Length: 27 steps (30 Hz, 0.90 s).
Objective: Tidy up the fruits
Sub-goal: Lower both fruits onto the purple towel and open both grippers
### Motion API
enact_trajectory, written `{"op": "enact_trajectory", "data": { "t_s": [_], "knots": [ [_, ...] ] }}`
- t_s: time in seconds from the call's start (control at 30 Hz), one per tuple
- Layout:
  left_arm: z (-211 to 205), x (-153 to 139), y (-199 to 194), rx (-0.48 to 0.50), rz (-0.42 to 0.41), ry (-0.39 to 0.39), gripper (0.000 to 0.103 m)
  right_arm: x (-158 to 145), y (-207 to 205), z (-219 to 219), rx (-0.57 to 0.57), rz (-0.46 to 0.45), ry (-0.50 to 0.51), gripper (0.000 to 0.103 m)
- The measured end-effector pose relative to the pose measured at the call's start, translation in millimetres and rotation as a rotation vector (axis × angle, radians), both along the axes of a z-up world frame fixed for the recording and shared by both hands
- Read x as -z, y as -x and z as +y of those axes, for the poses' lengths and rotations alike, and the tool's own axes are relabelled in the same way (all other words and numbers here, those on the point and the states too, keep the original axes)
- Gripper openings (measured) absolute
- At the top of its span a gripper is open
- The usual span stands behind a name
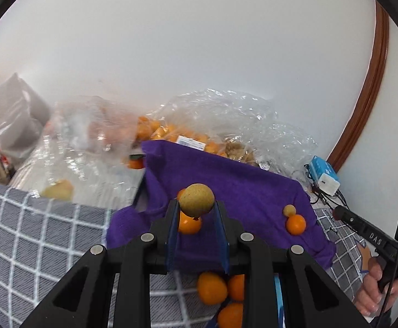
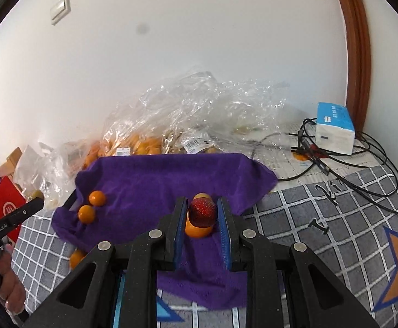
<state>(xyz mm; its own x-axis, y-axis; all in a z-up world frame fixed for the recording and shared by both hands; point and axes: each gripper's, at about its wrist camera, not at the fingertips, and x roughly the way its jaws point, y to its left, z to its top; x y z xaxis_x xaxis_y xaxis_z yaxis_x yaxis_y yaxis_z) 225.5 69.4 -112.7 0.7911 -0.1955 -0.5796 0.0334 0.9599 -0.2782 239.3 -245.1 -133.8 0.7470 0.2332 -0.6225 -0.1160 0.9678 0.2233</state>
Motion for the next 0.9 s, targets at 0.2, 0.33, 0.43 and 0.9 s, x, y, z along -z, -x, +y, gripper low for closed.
{"op": "enact_trajectory", "data": {
  "t_s": [0.2, 0.33, 0.43, 0.9],
  "knots": [
    [-7, 29, -9, -0.02, 0.019, 0.012, 0.024, 37, -9, 7, -0.045, 0.088, 0.003, 0.023],
    [-13, 40, -15, 0.018, 0.061, -0.013, 0.024, 44, -11, 11, -0.063, 0.104, -0.013, 0.023],
    [-18, 49, -21, 0.029, 0.097, -0.024, 0.024, 51, -12, 20, -0.077, 0.114, 0.032, 0.023],
    [-36, 52, -20, 0.025, 0.125, -0.223, 0.025, 59, -10, 38, -0.089, 0.114, 0.168, 0.023]
  ]
}}
